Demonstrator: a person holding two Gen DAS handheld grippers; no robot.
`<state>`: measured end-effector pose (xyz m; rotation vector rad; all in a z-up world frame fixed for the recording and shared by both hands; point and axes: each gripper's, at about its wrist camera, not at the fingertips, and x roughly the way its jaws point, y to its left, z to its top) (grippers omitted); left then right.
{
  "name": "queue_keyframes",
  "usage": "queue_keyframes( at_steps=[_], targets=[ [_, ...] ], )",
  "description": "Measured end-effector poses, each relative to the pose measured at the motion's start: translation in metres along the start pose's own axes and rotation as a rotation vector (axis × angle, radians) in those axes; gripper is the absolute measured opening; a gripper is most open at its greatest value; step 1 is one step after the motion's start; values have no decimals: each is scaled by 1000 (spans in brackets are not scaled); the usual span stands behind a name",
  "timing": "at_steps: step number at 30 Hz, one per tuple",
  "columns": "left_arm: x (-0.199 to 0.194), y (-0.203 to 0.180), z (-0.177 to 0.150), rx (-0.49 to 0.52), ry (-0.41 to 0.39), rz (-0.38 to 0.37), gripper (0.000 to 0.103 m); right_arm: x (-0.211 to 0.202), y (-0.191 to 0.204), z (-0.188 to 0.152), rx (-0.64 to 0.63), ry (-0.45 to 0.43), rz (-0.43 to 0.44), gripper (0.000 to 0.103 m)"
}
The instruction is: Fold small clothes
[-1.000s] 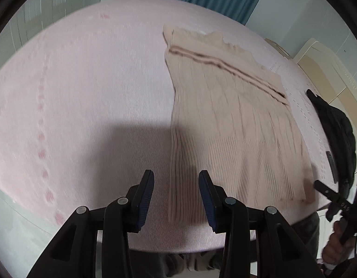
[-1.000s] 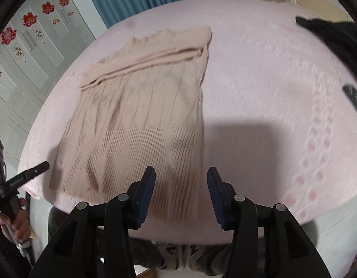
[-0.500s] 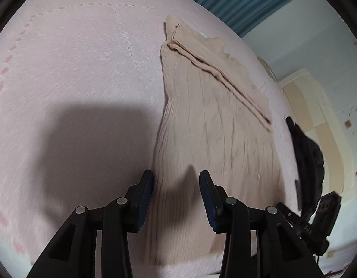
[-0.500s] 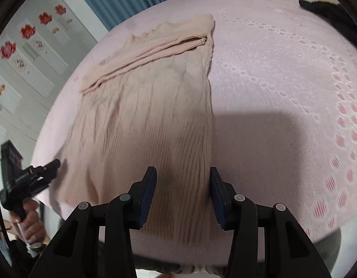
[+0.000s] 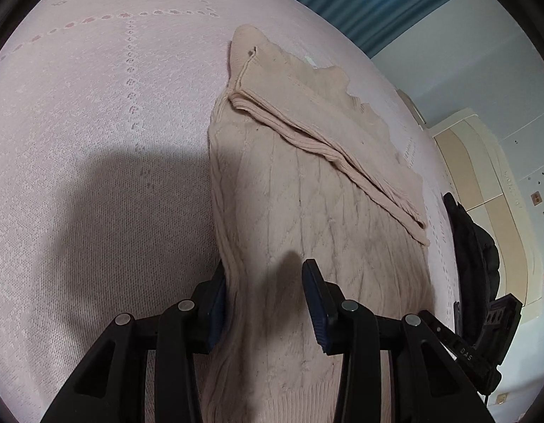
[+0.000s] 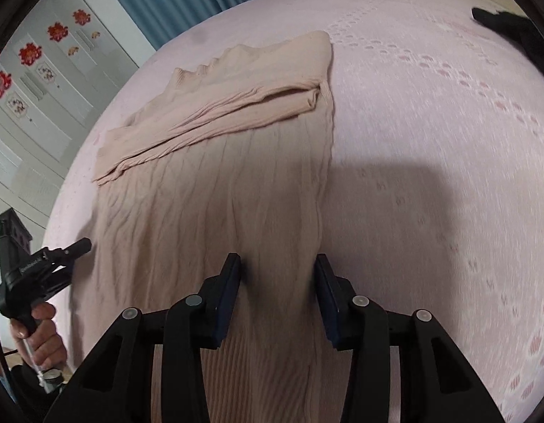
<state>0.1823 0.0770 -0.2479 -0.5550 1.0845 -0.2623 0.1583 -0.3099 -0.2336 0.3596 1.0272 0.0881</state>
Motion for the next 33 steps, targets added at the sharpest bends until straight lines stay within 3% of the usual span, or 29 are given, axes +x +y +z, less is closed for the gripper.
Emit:
queue_keyframes(
  at_steps=[2,4,7,17,23,29,30,31,33],
  targets=[
    [-1,1,-2,4,0,13,24,3,2,2,-1,-1,-17,40],
    [-3,5,-8,2,22,16,7,4,5,2,-17,-2,-60,23],
    [-15,15,-20,-25,21,-24,7,0,0,-2,-13,19,-14,14],
    [-51,28,-71,-23,41,-29,8,-35,-21,-50,53,67,101,17],
    [-60,24,-101,-5,61,-44,9,-55,-10,-88,-26,73,76,21],
    [-62,16,-116,-1,60,-37,11,-59,-3,-104,-37,52,53,29],
    [-63,15,-117,0,56,-32,11,-58,-2,-103,-37,54,45,26],
    [-65,14,-117,1,49,-20,8,-59,-2,-104,-40,52,34,10],
    [-72,16,-116,-3,19,-3,6,-59,-3,-104,-41,69,54,6]
  ],
)
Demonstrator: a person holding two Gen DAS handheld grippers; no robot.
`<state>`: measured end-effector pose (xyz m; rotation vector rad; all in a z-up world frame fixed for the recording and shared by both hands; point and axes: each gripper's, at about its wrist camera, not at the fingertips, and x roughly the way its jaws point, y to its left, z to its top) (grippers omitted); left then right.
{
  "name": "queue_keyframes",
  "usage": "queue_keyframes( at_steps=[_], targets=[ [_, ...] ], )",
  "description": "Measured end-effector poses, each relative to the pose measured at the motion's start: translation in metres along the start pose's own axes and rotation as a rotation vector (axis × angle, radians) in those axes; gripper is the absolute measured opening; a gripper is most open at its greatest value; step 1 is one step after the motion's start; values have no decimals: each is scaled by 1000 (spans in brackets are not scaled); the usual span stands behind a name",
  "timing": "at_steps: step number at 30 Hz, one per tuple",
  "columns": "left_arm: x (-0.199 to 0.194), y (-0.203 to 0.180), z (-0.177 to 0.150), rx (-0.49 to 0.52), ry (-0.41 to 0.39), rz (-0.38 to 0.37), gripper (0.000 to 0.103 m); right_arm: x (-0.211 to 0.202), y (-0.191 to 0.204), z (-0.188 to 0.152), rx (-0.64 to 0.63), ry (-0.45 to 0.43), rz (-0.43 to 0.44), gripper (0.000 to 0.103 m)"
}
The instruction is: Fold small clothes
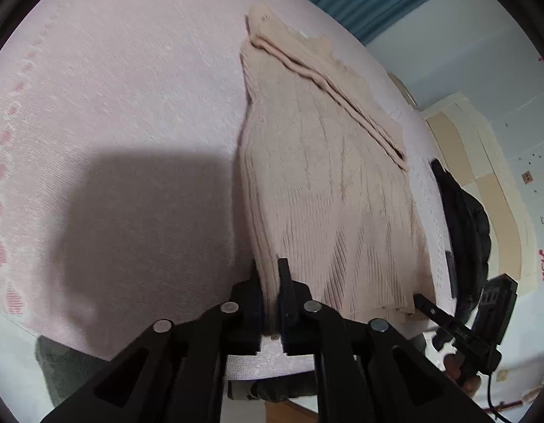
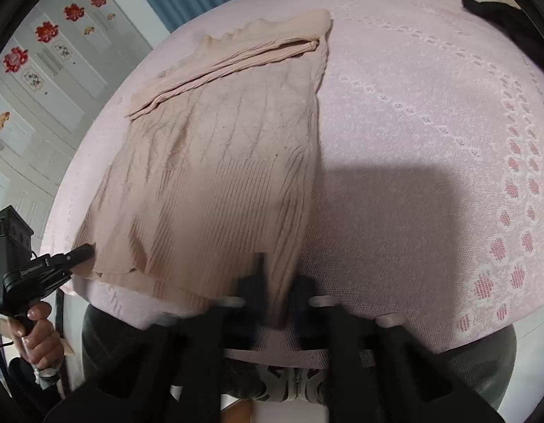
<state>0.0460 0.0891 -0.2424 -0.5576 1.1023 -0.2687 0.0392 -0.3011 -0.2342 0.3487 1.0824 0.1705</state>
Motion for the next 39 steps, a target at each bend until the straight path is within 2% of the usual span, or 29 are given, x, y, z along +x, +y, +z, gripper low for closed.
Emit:
queue_keyframes(
  at_steps=[1,5,8,10,13,17,21,26,32,39],
  targets=[
    [-10,2,1,-4,-37,-4,6,-3,-2,0,12,-5,13,5],
    [-37,17,4,-40,-100,-37,6,-35,-14,-1,49,-113,69,5],
    [-31,26,3,-72,-64,-50,6,-32,-28,-4,88,-91,61,5],
    [-22,24,0,-58,-39,-16,6,-17,-36,-7,117,-46,50,5],
    [-13,18,-6,-17,-12,29,7,-14,-33,-9,117,-51,38,8],
    [-9,8,-6,31,-19,58,11,-10,-18,-4,55,-35,-12,11],
    [-6,7,-4,30,-24,61,11,-6,-8,-2,27,-46,-36,23],
    [-8,14,-6,10,-49,34,11,-5,-5,-9,20,-107,-76,24],
    [-5,8,-8,35,-66,73,12,-3,-6,-8,27,-92,-87,24],
    [-4,13,-8,11,-59,43,12,-2,-9,-10,12,-94,-73,24]
  ],
)
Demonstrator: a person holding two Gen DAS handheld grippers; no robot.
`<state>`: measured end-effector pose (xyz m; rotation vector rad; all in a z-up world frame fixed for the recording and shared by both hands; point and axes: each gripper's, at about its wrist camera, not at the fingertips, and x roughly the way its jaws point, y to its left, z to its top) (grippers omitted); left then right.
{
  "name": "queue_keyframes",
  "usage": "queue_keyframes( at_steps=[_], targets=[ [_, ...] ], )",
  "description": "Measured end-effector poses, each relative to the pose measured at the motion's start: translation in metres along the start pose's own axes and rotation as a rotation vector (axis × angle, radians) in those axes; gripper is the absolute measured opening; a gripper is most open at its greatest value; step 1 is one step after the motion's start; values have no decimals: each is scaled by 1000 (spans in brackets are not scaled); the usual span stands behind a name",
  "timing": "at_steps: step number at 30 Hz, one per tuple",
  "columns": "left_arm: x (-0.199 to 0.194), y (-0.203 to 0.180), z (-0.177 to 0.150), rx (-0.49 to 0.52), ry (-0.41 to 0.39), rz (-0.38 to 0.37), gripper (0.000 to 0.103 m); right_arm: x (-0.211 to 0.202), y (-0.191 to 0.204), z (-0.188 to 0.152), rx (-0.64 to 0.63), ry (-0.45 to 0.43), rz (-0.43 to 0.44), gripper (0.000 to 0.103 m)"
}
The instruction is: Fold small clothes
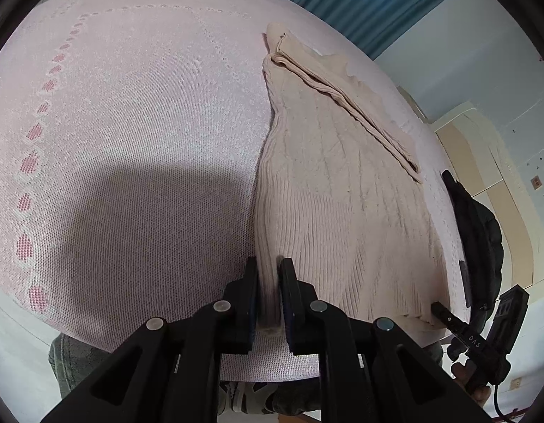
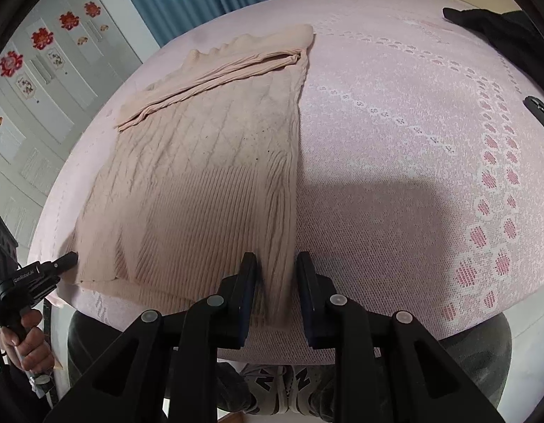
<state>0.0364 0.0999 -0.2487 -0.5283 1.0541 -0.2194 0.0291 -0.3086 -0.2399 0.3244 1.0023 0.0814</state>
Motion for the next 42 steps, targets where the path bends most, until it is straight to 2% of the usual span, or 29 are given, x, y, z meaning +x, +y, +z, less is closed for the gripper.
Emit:
queue_keyframes(
  at_steps=[6,13,22,42],
  targets=[
    [1,-7,-2,61,-7,34,12,-2,-3,-4,1,-11,18,24],
    [1,-8,-3,58,-20,44,12,-3,8,-8,-40,-29,-43,24],
    [0,-9,-5,62,-32,55,12,-5,1,-8,4,-25,-11,25],
    [-1,-8,-7,52,-34,51,12,-4,3,-7,12,-22,-14,25]
  ],
)
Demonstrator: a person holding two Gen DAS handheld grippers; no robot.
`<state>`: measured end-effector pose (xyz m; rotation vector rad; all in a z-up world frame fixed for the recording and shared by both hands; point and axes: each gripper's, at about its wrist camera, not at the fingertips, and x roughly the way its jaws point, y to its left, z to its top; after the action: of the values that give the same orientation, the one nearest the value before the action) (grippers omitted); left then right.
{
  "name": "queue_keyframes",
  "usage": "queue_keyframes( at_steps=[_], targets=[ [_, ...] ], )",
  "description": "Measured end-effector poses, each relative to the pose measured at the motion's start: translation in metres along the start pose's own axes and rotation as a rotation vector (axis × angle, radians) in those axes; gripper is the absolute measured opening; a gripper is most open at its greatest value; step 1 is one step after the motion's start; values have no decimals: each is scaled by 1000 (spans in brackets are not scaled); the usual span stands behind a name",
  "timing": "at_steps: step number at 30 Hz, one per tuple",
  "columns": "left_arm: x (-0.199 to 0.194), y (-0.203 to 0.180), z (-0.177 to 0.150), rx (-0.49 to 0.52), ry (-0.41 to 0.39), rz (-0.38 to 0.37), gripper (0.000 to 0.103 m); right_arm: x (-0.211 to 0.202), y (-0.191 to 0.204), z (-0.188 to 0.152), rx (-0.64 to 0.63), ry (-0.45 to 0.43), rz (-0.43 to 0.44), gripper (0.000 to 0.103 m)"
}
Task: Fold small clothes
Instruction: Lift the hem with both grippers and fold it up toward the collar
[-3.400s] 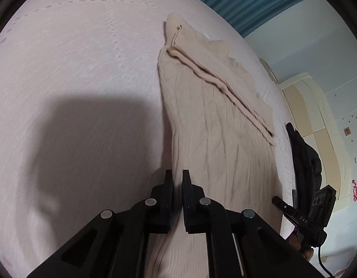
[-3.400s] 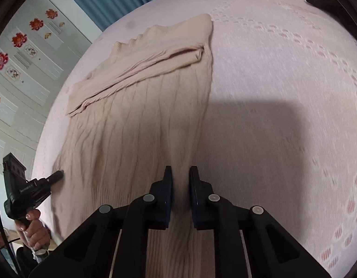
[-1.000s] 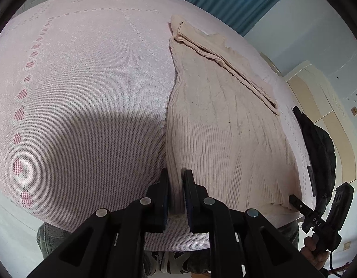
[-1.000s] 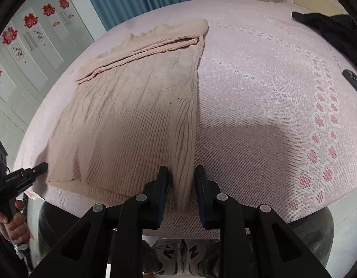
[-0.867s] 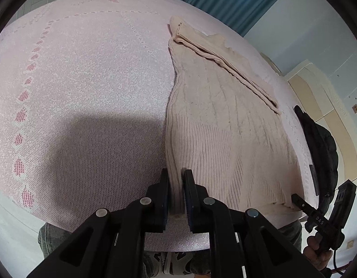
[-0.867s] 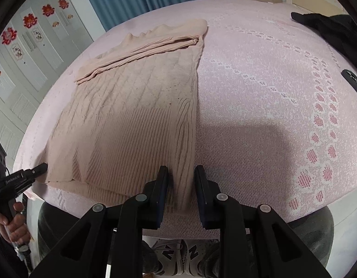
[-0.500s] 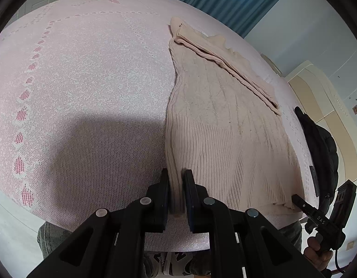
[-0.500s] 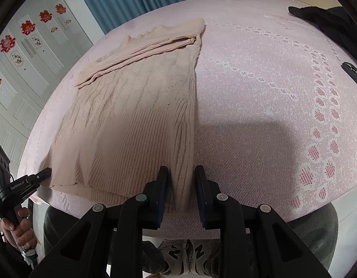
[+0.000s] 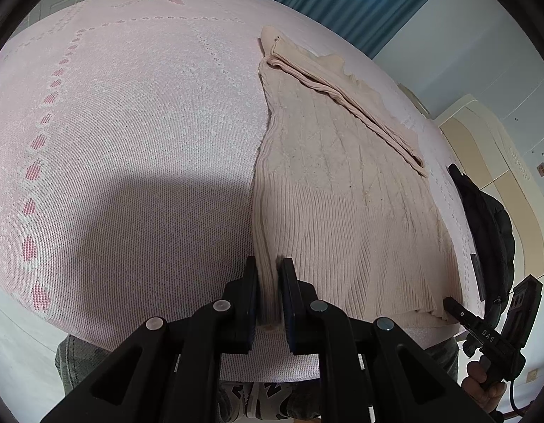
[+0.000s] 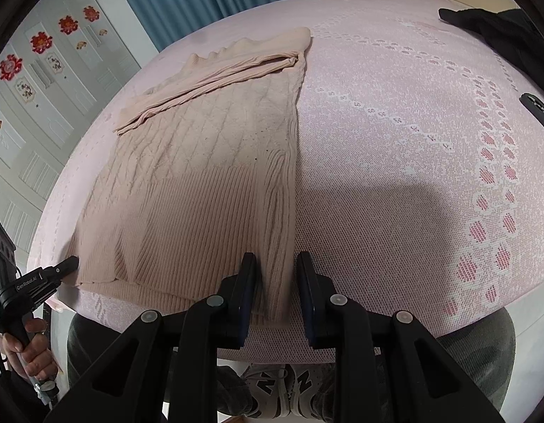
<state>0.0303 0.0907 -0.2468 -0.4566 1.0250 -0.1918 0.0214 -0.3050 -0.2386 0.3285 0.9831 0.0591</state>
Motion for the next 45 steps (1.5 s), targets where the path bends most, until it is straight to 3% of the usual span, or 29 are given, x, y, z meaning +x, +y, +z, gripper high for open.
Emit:
queue_keyframes(
  at_steps=[6,9,12,17,19,21,22,27,31,39,42,45],
  targets=[
    [1,-1,2,1,5,-1,13,1,-1,0,1,-2,1,25],
    [-1,-2,0,13,11,-24,18,0,-1,0,5,3,7,25],
    [-1,-4,-1,23,20,-31,20,-2,-1,-1,-16,18,37,33],
    [0,0,4,-25,41,-52,20,-2,2,0,-36,44,36,33],
    [0,2,6,-32,52,-58,18,-1,5,2,-42,51,4,15],
    [0,3,7,-35,54,-54,11,1,7,2,-64,57,8,6],
    [0,3,8,-37,60,-53,7,1,7,2,-64,59,21,6],
    [-14,8,14,-84,31,-142,7,-11,-6,9,18,51,132,5],
    [-32,5,35,-122,-15,-208,7,-33,-14,25,78,-3,213,5],
    [-57,-19,90,-99,-117,-217,7,-66,-11,83,187,-110,376,5],
    [-63,-34,119,-88,-164,-188,7,-67,-9,107,221,-134,408,5],
    [-60,-44,149,-89,-196,-102,7,-62,-8,136,265,-147,432,5]
  ],
)
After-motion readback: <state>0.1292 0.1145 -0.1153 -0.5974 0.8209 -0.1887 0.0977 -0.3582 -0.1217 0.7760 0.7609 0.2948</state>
